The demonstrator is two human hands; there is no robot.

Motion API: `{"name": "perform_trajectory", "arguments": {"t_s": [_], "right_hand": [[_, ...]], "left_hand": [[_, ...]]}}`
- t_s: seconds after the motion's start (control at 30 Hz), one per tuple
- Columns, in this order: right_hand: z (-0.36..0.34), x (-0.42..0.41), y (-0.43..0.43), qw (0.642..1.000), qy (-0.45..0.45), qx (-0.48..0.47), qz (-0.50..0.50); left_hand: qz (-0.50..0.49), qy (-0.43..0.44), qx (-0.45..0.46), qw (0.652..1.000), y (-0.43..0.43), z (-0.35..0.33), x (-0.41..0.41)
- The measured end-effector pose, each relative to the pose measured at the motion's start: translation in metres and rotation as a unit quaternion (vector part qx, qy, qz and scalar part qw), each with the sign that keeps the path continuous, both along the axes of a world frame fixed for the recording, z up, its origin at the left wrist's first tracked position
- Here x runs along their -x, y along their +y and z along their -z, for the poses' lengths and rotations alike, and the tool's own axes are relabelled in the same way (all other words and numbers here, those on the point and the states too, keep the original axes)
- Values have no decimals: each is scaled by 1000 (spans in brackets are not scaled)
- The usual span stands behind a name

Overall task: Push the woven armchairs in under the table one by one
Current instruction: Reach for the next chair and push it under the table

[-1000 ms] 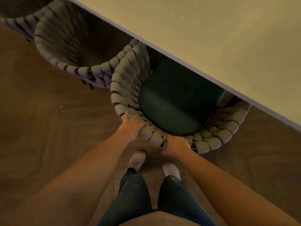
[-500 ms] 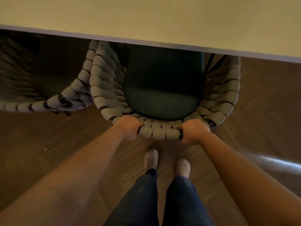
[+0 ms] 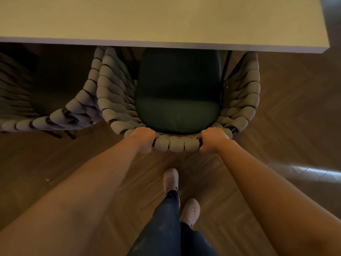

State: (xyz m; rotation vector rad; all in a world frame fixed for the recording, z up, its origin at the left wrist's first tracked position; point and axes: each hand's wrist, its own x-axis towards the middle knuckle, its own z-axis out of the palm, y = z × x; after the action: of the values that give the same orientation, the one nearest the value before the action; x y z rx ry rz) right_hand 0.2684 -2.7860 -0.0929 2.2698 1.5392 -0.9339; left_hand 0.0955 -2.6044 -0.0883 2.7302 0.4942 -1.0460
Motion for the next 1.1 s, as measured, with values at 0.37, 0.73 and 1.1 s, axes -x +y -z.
{"name": "perform_trajectory", "arguments": {"t_s": [0.37,0.73,1.1], "right_hand": [[-1,23,-80,1000,-6,16,10],[6,-10,-101,1000,-20,16,3],[0,-26,-80,999,17,40,-9]], "left_hand": [[52,13,16,998,-74,-8,13],[48,22,13,999,-90,-5,-24],[53,-16,13,998,-74,-10,-35]]}}
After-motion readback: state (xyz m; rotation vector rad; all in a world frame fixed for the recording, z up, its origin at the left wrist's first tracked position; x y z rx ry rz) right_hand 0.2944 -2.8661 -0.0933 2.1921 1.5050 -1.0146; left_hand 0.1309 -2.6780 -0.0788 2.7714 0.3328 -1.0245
